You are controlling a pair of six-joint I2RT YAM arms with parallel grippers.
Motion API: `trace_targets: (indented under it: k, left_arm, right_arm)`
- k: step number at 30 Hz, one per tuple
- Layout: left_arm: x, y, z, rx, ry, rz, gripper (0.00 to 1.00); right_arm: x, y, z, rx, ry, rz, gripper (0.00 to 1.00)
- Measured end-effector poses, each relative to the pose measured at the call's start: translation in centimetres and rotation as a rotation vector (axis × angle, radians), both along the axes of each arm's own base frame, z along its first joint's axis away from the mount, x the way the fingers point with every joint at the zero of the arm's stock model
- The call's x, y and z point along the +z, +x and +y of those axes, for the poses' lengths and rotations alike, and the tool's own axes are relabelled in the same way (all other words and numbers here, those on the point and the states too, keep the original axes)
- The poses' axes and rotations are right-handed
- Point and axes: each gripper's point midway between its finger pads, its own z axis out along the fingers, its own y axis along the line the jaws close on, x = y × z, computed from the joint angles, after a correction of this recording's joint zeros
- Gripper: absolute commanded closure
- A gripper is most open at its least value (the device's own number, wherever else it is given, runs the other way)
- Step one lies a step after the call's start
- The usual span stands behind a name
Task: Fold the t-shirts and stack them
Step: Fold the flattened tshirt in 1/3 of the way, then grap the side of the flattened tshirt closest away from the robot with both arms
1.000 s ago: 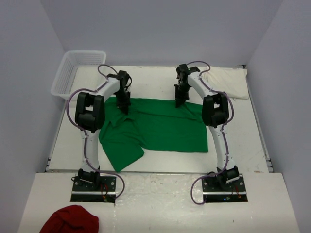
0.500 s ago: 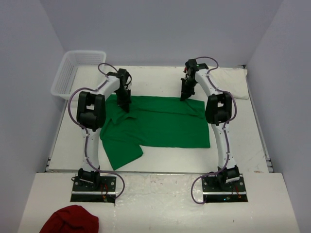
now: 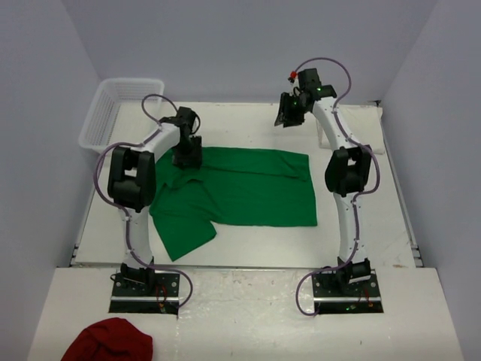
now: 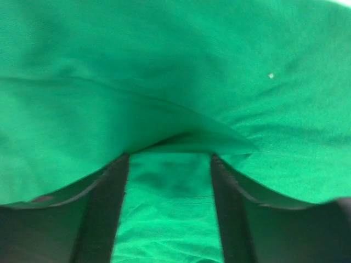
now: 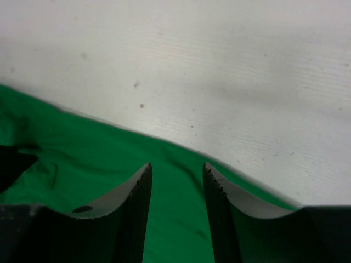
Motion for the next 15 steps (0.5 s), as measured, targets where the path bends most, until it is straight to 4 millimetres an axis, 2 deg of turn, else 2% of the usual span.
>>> trace_targets:
  k: [4, 5, 7, 10, 12, 14, 15]
  left_arm:
    - [2.1, 1.0, 1.2, 0.032, 0.051, -0.086, 0.15]
    - [2.9, 1.2, 1.3, 0.035, 0.054, -0.11, 0.13]
    - [5.0, 1.8, 1.2, 0.039, 0.041, -0.169, 0.12]
    - [7.2, 2.0, 1.0, 0.037, 0.026, -0.224, 0.12]
    - [8.7, 1.5, 0.8, 0.037, 0.021, -0.246, 0.13]
    - [10.1, 0.3, 0.4, 0.039, 0.013, -0.251, 0.14]
    - [10.6, -0.8, 0.2, 0.04, 0.014, -0.247, 0.16]
  right_arm:
    - [7.6, 0.3, 0.3, 0.018, 0.042, -0.163, 0.42]
    - [9.6, 0.1, 0.3, 0.018, 0.05, -0.202, 0.37]
    - [13.0, -0.8, 0.1, 0.015, 0.063, -0.257, 0.33]
    - [16.6, -2.8, -0.2, -0.007, 0.086, -0.282, 0.33]
    - [16.5, -5.0, -0.3, -0.028, 0.107, -0.231, 0.33]
    - [14.2, -8.8, -0.4, -0.051, 0.119, -0.117, 0.3]
    - [12.4, -11.1, -0.5, -0.062, 0.113, -0.05, 0.3]
